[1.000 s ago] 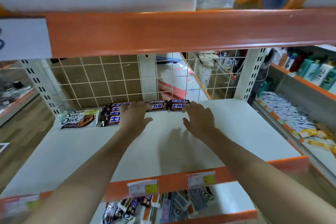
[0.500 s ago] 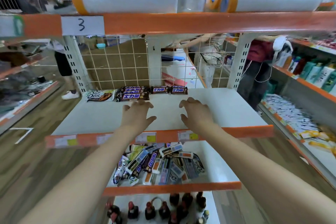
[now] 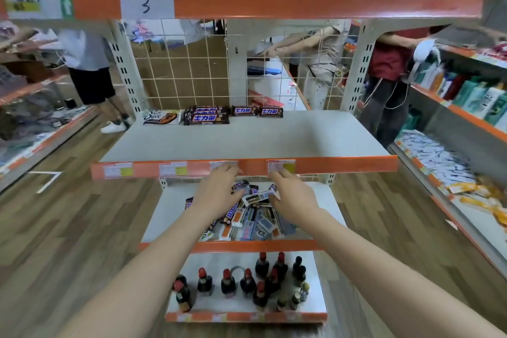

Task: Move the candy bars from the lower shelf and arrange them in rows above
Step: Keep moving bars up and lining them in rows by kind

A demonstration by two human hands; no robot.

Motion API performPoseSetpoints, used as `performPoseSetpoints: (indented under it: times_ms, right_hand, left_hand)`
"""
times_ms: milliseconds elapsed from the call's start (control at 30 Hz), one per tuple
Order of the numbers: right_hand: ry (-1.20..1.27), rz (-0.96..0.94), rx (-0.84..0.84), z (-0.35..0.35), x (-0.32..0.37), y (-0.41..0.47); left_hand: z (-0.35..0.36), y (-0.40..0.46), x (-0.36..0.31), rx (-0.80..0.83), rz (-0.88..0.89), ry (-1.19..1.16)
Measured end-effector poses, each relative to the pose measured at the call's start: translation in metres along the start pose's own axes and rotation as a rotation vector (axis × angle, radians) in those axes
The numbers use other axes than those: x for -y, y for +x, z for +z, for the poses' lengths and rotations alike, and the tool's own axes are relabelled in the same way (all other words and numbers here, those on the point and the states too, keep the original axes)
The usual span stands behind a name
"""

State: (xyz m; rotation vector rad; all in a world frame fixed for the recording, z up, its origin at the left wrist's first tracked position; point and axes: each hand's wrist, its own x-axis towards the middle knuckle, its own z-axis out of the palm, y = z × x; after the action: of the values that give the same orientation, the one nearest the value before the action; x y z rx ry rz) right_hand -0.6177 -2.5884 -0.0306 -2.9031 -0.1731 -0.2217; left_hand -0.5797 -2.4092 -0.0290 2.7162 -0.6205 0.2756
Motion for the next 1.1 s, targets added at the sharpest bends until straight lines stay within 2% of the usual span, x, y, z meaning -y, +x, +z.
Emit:
performPoseSetpoints:
  times_ms: [333, 633, 1100]
  right_hand:
    - [0.023, 0.063, 0.130, 0.061, -0.007, -0.032]
    - [0.045, 0.101, 0.214, 0.092, -0.012, -0.034]
    - [-0.019, 0.043, 0.361, 0.160, -0.032, -0.019]
  left_hand:
    - [0.044, -0.033, 0.022, 0.164, -0.029, 0.086]
    - [0.076, -0.046, 0.043, 0.268, -0.137, 0.061]
    - [0.132, -0.036, 0.067, 0.525, -0.142, 0.144]
